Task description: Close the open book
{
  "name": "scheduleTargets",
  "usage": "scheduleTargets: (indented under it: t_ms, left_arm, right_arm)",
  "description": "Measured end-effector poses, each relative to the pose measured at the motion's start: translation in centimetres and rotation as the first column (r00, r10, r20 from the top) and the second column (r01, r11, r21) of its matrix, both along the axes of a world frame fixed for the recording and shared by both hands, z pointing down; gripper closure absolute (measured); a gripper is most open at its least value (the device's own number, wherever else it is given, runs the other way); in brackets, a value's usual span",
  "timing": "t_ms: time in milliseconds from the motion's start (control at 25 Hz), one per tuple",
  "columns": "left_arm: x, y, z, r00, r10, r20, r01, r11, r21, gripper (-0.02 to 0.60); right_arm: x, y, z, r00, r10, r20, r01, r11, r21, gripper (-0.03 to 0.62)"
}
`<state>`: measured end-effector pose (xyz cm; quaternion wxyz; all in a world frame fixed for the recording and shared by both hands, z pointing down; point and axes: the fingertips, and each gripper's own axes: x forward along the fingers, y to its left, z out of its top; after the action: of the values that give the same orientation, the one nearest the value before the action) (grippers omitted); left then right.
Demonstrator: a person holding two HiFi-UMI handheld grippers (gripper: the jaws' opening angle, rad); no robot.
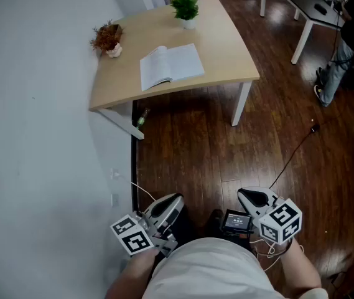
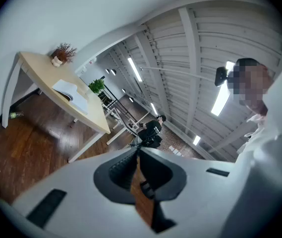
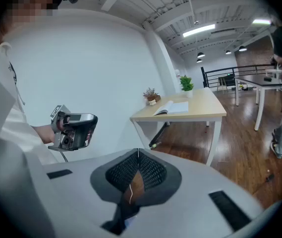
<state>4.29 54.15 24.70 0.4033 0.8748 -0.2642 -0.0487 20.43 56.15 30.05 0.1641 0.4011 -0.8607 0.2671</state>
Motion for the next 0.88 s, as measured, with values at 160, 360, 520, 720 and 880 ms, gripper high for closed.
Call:
scheduleTargets:
  t_ms: [160,360,520,720,880]
  left_arm:
    - [-0.9,-2.3,0.4,1.000,-0.008,-0.004,0.008,1.000,0.003,0.583]
    - [-2.7,-6.5,1.0,1.000,-0.002,-0.025,0.002,1.000,0.004,0.583]
    - [-5.4,-11.4,1.0,1.000,0.009,-0.029,-0.008,1.000,0.013,0.583]
    - [-9.1,-17.6,0.6,0.999,0.032,-0.031,-0.032,0.999,0.029,0.583]
    - [-11.8,-21.5,0.3,0.998,0.054,-0.027,-0.053,0.998,0.040,0.583]
  right_arm:
    - [-0.9,-2.4,0.3,1.000,0.000,-0.007,0.000,1.000,-0.007,0.592]
    - [-3.2,-6.9,0.4,1.000,-0.006,-0.030,0.006,1.000,0.006,0.592]
    - [-5.9,-11.6,-0.2,0.999,0.003,-0.051,-0.002,1.000,0.020,0.592]
    - [-9.0,-17.5,-0.9,0.995,0.020,-0.102,-0.016,0.999,0.041,0.592]
    - [-11.1,-21.4,-1.5,0.990,0.045,-0.136,-0.036,0.997,0.066,0.592]
